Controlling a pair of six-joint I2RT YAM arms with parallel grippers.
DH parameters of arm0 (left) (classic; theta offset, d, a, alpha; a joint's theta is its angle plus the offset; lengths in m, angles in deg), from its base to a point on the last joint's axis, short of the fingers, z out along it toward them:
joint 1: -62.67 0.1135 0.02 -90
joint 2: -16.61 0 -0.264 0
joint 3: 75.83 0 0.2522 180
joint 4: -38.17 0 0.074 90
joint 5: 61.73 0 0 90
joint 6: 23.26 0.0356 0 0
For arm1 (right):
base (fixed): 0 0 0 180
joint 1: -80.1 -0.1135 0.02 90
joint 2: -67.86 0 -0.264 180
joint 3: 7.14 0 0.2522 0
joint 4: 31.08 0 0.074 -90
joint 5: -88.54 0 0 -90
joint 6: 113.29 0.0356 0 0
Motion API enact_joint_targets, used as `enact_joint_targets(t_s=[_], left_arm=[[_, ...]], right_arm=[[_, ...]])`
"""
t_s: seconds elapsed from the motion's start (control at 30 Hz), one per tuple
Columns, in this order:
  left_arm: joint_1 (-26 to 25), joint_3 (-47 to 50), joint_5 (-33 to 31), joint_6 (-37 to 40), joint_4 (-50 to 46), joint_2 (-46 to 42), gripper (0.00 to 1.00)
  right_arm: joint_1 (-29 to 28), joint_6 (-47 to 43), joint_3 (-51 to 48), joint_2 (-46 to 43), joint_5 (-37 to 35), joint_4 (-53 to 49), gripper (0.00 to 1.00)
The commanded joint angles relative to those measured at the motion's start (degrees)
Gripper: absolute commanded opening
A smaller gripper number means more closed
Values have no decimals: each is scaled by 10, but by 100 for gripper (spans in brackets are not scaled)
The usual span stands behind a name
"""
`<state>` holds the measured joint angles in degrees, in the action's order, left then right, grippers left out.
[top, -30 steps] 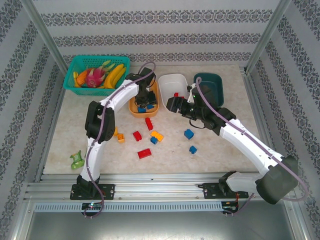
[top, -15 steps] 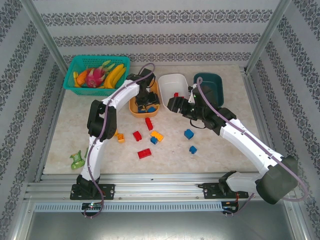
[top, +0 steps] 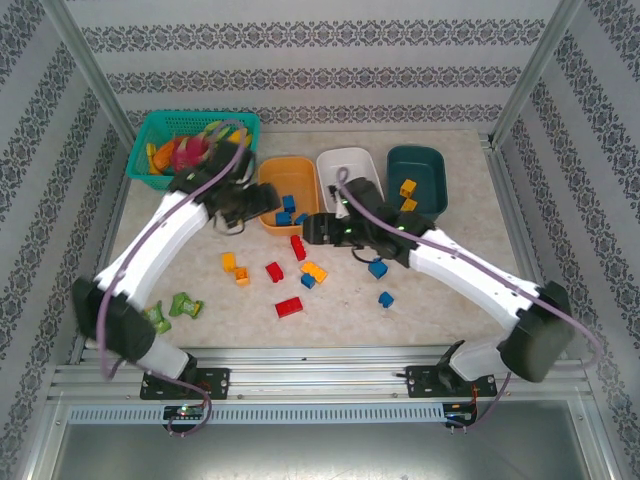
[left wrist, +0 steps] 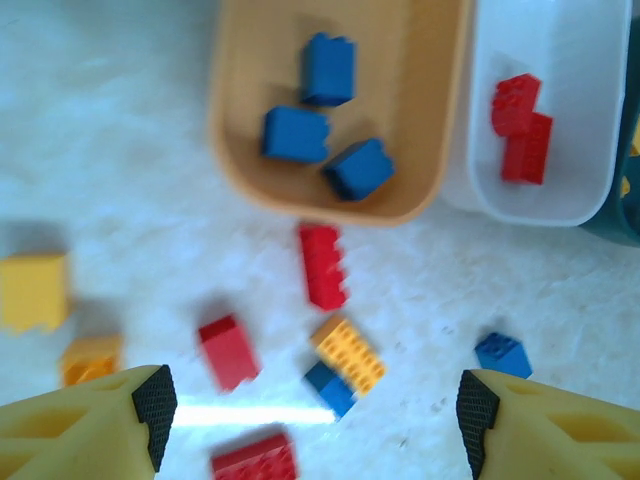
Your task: Sort the legos into containers by color
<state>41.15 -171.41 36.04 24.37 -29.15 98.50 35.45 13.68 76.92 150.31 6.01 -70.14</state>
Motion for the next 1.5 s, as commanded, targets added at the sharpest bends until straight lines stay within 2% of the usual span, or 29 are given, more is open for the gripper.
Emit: enact_joint_targets(t_s=[0.0, 0.07, 0.17, 0.3, 0.6, 0.93, 1.07, 1.47], left_arm=[[9, 118, -31, -33, -23, -95, 77], [9, 181, -16, -48, -25, -160, 77], [8, 253, 3, -65, -25, -246, 77], [9, 292, 31, -59, -28, -308, 78], [9, 290, 42, -53, -41, -334, 78], [8, 285, 46, -56, -38, -339, 78], [8, 289, 46, -60, -34, -340, 78], [8, 298, 53, -68, -11, -337, 77]], right_arm=[[-36, -26, 33, 42, -56, -31, 70], [-36, -30, 34, 65, -75, -52, 70], [-15, -51, 32, 116, -63, -97, 70], [-12, -107, 50, 179, -50, -124, 74], [-15, -140, 172, 326, -53, -193, 78], [-27, -140, 200, 384, -56, -206, 76], [-26, -138, 199, 395, -68, -217, 72], [-6, -144, 174, 386, -70, -213, 48]])
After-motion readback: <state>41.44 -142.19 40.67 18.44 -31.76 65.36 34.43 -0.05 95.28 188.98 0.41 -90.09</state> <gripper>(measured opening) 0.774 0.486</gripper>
